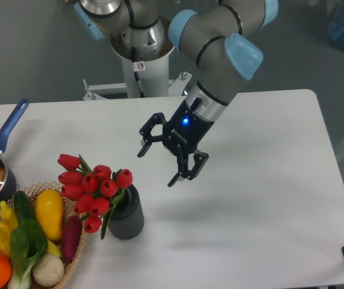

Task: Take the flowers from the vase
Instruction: 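Move the open gripper toward the red tulips in the black vase, then lower the open gripper around the tulip stems above the vase rim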

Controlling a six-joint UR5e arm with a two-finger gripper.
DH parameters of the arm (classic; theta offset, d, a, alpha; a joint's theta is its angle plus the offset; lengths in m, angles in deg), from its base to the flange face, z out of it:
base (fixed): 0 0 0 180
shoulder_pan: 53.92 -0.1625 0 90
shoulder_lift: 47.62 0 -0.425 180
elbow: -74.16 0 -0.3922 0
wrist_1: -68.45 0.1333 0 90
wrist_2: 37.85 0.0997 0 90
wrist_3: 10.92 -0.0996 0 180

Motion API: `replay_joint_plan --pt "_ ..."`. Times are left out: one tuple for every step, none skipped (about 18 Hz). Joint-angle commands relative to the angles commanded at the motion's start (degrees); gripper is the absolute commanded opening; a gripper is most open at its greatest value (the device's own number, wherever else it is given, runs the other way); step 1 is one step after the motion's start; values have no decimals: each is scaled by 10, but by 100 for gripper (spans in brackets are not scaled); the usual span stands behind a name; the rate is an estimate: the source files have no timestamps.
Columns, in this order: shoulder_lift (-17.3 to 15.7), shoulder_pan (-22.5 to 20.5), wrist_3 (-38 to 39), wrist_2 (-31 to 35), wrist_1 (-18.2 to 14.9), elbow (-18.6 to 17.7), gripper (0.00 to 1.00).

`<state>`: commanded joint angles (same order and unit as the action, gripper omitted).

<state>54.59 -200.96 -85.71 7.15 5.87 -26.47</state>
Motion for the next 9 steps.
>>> replay_joint_plan --pt "3 9 0 0 0 1 100" --pt "4 13 0 0 1 2 100" --pt "6 17 0 0 3 3 100" --pt "6 19 1 0 6 2 100" --pt "6 20 1 0 6 2 100" --pt "7 22 1 0 6 2 100" --pt "8 25 1 -1 6 2 100" --pt "9 28 2 -1 6 2 100" --pt "9 29 2 -2 6 2 100"
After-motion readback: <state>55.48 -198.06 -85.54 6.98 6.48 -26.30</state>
